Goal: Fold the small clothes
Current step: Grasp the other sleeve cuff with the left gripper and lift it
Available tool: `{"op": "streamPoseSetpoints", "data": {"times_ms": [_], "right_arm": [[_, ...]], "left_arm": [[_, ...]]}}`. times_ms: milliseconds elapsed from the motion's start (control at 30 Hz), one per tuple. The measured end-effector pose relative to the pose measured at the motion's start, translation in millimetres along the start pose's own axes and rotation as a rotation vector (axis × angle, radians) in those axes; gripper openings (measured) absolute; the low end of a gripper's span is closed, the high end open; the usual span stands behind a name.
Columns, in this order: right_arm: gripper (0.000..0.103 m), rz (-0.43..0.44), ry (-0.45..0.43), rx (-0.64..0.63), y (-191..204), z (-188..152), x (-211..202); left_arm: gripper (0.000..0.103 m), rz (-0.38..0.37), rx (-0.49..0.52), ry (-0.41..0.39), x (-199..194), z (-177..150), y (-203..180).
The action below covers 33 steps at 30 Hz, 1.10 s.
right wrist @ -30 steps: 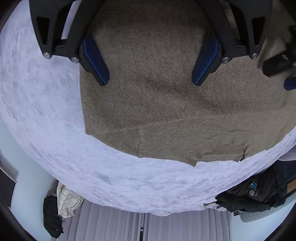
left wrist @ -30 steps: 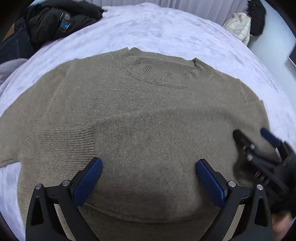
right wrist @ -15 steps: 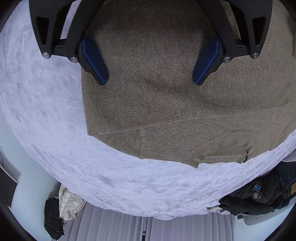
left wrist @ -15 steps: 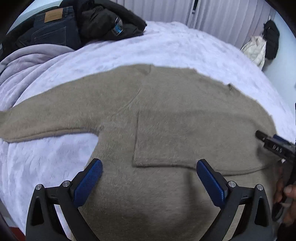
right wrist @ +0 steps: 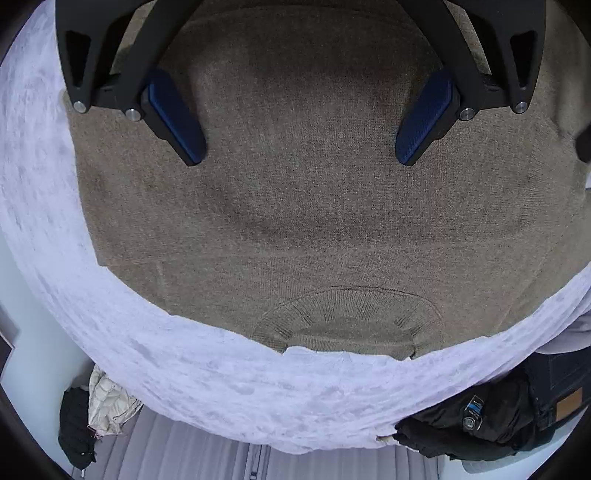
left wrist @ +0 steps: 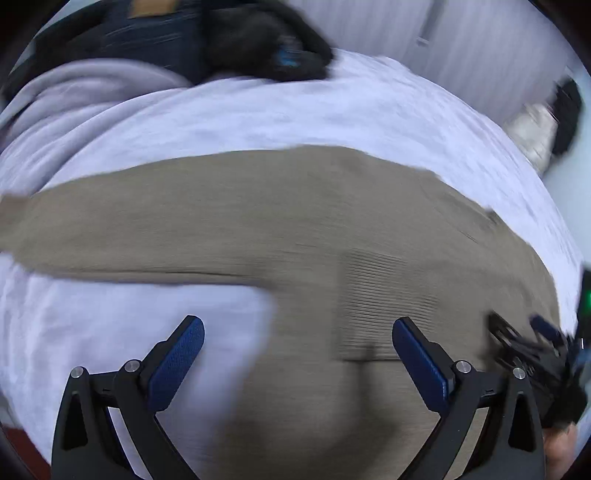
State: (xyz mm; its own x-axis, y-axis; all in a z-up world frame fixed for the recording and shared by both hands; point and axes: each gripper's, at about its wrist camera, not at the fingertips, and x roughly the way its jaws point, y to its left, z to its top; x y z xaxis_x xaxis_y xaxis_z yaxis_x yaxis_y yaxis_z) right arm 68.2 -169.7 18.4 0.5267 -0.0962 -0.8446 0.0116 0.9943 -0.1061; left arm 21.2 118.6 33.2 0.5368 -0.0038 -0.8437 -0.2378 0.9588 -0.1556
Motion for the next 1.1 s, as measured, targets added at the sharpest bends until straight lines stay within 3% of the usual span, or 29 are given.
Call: {"op": "streamPoseSetpoints", "data": {"times_ms": [100, 167, 300, 433, 533, 567, 600, 633, 667, 867, 1000, 1100], "right_arm": [[0.103, -0.053, -0.075, -0.034, 12, -13, -4], [0.103, -0.066, -0.077, -0.045, 15, -14, -3], [0.103, -0.024, -0.066, -0.018, 9, -11, 1], [0.103, -0.028, -0.069, -0.02, 9, -12, 2], [0.103, -0.033, -0.073, -0.02, 11, -13, 2], [0.103, -0.033, -0.073, -0.02, 11, -13, 2], [0.103, -0.034, -0.073, -0.021, 11, -13, 2], [0.103, -0.033, -0.072, -0.021, 11, -13, 2], [0.103, -0.033, -0.072, -0.02, 11, -13, 2], [0.103, -0.052, -0.049, -0.031, 13, -8, -11], [0.103, -0.051, -0.12, -0.088, 37, -3, -43], [0.103, -0.038, -0.097, -0.158, 73, 15, -42]], "left_arm": [[0.102, 0.135, -0.232, 0.002, 5, 8, 101], [0.102, 0.138, -0.387, 0.001, 8, 11, 162], [0.102, -0.001, -0.606, -0.084, 6, 25, 259], [0.102, -0.157, -0.736, -0.119, 21, 41, 309], [0.102, -0.176, -0.723, -0.144, 25, 56, 313], [0.09, -0.174, -0.707, -0.152, 24, 58, 313], [0.07, -0.171, -0.686, -0.172, 21, 58, 310], [0.019, -0.183, -0.662, -0.174, 20, 59, 308], [0.007, -0.209, -0.652, -0.148, 25, 59, 308], [0.007, -0.196, -0.655, -0.201, 6, 53, 313], [0.007, -0.139, -0.565, -0.245, -13, 65, 288], [0.007, -0.069, -0.457, -0.274, -28, 71, 256]]}}
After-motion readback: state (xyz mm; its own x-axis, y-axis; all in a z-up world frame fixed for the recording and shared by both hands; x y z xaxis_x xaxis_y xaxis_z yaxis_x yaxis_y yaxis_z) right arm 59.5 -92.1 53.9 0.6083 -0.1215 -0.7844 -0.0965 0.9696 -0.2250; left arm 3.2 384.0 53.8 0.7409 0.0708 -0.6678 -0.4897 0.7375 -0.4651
